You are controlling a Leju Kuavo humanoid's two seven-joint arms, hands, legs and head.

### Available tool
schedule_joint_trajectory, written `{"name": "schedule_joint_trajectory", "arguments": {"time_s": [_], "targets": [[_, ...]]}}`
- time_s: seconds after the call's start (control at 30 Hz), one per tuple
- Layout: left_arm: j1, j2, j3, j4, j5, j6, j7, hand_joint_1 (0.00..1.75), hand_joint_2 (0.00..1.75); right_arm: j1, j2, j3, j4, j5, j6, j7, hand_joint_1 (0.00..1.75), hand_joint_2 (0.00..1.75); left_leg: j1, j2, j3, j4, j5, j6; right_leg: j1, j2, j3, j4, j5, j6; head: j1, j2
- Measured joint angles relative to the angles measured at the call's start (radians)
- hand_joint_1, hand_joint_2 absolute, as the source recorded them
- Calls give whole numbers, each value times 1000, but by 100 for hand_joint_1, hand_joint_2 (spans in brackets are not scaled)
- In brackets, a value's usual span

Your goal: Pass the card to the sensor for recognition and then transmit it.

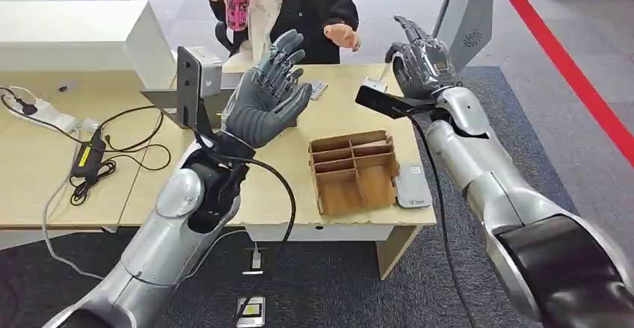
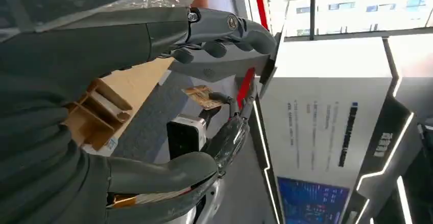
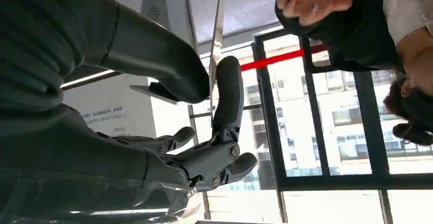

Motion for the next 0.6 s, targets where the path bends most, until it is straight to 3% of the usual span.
{"name": "schedule_joint_trajectory", "arguments": {"time_s": [0.37,0.6], "targets": [[-6,-23,0,16,1,-38,-6,0,175,-66,23,2,34,26,113,24,175,175,0,0,0,0,0,0,0,0,0,0,0,0,0,0],[-16,-38,0,28,13,-60,-4,0,175,-142,45,2,60,24,171,106,175,175,0,0,0,0,0,0,0,0,0,0,0,0,0,0]]}}
